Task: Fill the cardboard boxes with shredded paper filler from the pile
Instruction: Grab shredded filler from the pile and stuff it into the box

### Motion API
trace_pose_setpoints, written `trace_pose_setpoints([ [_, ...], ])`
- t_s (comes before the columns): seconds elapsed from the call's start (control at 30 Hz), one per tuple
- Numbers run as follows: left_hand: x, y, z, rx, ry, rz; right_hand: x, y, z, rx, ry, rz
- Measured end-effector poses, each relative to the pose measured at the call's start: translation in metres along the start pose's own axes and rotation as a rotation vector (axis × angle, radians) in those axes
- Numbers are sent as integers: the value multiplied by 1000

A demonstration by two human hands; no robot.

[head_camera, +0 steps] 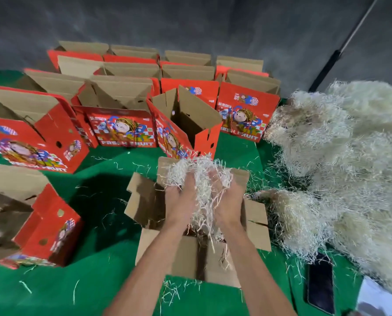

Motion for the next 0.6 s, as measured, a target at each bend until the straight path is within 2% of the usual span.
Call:
trace_pose_setpoints([
  [0.03, 11, -19, -1, -22, 20, -87, 10, -7, 4, 79, -28, -38],
  [0.1, 28, -57, -5, -29, 39, -240, 24, -34, 16, 23, -119, -127],
  [0.13, 38, -71, -2, -81, 30, -274, 28, -53, 14, 26, -108, -188],
  [0.2, 45, -63, -5, -213, 0, -131, 32, -60, 8, 57, -71, -212],
  [0.27, 27, -10, -1, -212, -78, 197, 29, -27, -10, 25, -36, -73],
  [0.33, 3, 22, 14, -74, -111, 307, 20, 13, -40, 106, 117, 69],
  [0.4, 1, 21, 15, 70, 16, 210, 17, 29, -49, 160, 159, 122],
  [0.43, 3, 13, 15, 131, 30, 152, 20, 25, -41, 179, 106, 105],
  [0.5, 12, 0, 16, 198, 17, 152, 27, 2, -14, 126, -39, 31],
  [0.6, 38, -27, 5, 35, -35, 81, 26, -35, 21, -62, -192, -71],
])
Point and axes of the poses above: each hand's wrist, its own x-axis towards the middle knuckle, its own y-axis out of the palm, z = x × y, the point moved 10 cm from there along x, towards the middle knuckle, and after that the axes turned 4 degrees about y, right-handed, at the moved point
